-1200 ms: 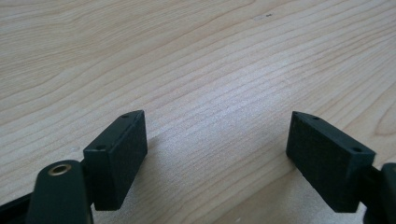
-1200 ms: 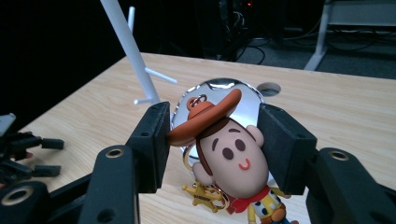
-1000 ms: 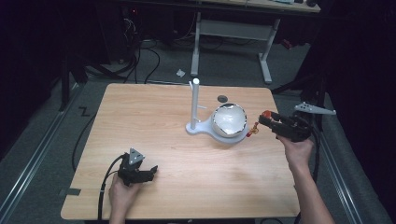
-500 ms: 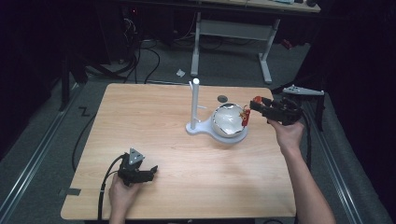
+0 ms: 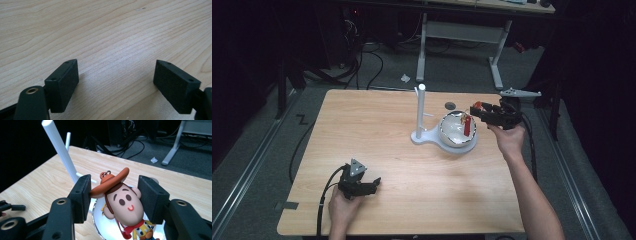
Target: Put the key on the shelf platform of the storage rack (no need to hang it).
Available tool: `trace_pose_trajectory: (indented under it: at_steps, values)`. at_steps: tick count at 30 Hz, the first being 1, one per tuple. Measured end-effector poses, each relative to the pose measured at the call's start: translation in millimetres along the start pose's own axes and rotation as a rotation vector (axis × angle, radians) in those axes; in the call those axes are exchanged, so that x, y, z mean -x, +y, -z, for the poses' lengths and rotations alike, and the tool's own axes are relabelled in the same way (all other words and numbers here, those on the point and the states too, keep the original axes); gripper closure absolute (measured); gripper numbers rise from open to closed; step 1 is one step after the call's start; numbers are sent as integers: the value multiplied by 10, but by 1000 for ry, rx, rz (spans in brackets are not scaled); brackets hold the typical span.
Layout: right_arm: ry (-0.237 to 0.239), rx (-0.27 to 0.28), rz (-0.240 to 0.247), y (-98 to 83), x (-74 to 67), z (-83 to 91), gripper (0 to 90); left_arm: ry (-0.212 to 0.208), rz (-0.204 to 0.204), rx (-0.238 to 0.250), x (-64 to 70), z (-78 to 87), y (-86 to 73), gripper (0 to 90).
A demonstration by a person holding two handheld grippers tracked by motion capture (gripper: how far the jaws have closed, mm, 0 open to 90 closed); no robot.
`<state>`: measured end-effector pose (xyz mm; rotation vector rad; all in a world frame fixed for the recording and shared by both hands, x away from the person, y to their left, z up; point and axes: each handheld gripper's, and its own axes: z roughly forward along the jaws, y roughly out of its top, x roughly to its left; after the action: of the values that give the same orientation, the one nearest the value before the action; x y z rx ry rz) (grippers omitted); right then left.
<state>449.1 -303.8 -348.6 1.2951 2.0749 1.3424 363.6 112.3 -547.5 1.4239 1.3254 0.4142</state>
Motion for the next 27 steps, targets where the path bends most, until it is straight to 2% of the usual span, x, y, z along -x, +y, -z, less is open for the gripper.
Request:
trace_pose_trajectory:
  at_steps: [13,18,27]
  values:
    - [0,-48,-16,-72,29,-199,463,-1,1,-2,-1,0,1,206]
    - [-10,-76,-3,-106,22,-283,462,-1,0,-2,-1,1,1,206]
    - [-15,-117,-12,-157,39,-439,461,-1,0,-2,-1,0,1,207]
